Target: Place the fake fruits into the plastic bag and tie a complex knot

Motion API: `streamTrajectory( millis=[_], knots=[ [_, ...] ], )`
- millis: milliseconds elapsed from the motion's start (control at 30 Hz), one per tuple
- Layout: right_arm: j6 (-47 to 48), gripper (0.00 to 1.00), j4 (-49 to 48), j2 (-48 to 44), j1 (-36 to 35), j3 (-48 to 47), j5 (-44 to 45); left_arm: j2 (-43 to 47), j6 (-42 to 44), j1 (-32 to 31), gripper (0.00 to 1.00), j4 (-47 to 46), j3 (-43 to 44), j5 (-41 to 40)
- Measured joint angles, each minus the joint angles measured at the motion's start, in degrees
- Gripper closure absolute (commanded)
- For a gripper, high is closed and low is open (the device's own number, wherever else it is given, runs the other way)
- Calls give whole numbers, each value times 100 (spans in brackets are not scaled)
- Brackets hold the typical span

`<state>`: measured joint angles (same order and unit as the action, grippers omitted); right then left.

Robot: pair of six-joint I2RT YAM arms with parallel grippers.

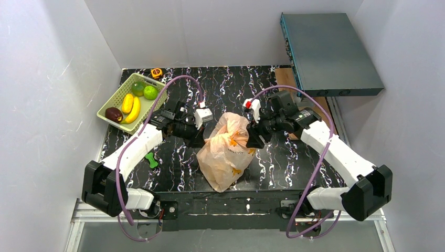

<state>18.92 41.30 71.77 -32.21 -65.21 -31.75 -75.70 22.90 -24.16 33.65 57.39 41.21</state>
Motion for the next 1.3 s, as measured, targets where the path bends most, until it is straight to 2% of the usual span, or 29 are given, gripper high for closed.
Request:
streamTrajectory(
  millis=[100, 233, 300, 433, 567, 600, 633, 933, 1067, 1167, 1300],
  knots=[
    [-28, 36, -129, 199, -59, 0, 103, 0, -22, 0, 100, -31, 0, 13],
    [-46, 24, -254, 463, -72, 0, 363, 0, -46, 0, 100, -59, 0, 9],
    [-39, 26, -256, 560, -72, 0, 472, 0, -61, 0, 100, -72, 0, 9],
    [4, 53, -264, 660, -103, 2, 509, 0, -168, 0, 100, -120, 0, -39],
    [166, 84, -229, 675, -208, 9, 544, 0, -393, 0, 100, -166, 0, -197],
    [240, 95, -216, 675, -221, 11, 577, 0, -466, 2, 100, -175, 0, -254],
    [321, 99, -195, 671, -243, 17, 619, 2, -525, 9, 100, -179, 0, -299],
    [953, 99, 85, 11, -291, 61, 1130, 291, -1141, 385, 100, 68, 155, -610],
    [1209, 99, 142, -577, -319, 79, 1421, 527, -1121, 870, 100, 380, 413, -649],
    [1443, 99, 52, -981, -264, 339, 1506, 662, -940, 1172, 100, 691, 540, -669],
    [1827, 99, -310, -1342, 35, 1152, 1436, 597, -597, 1792, 100, 1056, 535, -533]
  ],
)
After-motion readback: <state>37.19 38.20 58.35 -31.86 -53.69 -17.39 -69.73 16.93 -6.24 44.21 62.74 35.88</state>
